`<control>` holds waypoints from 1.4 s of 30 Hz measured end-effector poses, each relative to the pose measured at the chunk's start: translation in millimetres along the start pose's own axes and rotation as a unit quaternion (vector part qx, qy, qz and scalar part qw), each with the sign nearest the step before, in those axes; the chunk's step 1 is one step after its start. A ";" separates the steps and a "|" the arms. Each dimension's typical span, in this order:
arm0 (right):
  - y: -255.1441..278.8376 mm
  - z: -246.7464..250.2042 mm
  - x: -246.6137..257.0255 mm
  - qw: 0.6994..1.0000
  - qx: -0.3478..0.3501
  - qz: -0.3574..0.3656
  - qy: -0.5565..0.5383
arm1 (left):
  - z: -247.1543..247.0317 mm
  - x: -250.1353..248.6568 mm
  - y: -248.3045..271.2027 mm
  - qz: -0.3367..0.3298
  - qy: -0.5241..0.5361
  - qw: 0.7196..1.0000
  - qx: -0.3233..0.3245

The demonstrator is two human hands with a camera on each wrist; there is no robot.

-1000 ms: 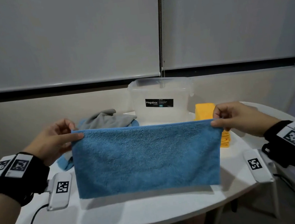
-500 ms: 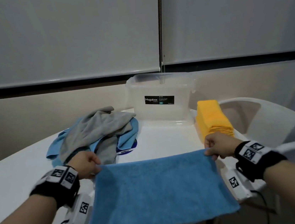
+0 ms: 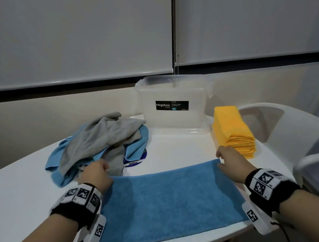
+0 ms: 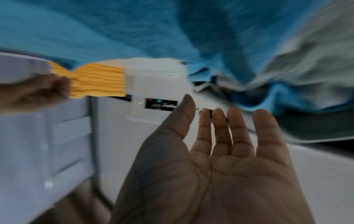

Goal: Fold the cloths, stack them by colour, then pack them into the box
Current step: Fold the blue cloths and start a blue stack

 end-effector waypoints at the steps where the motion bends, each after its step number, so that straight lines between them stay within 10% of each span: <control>1: 4.6 -1.4 9.6 0.999 -0.001 0.031 0.032 | 1.1 -10.7 6.6 -0.031 -0.045 0.998 -0.016; 4: 16.1 -17.6 47.4 0.992 0.062 0.090 0.070 | -8.1 -60.0 36.6 -0.149 -0.047 0.988 0.006; 9: 14.2 -83.2 102.2 0.951 0.257 0.097 0.139 | -51.6 -135.1 81.5 -0.260 -0.149 0.920 0.252; 18: 9.1 -73.5 64.5 0.950 0.265 -0.017 0.163 | -55.3 -86.9 63.6 -0.126 -0.166 0.922 0.327; 34: 22.2 -36.6 33.6 0.951 0.229 -0.091 0.187 | -40.7 -12.8 37.1 -0.145 -0.130 0.940 0.281; 42: 16.3 -34.2 19.8 0.953 0.223 -0.097 0.178 | -22.3 -2.4 -2.7 -0.102 -0.110 0.988 0.029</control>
Point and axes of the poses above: each hand's wrist, its own y-axis away from the middle knuckle, its own z-axis out of the back of the hand, x = y × z, the point moved 3 cm from there along -y, towards the middle knuckle, and after that the axes turned 4 degrees about -y, right-handed, at the moved point
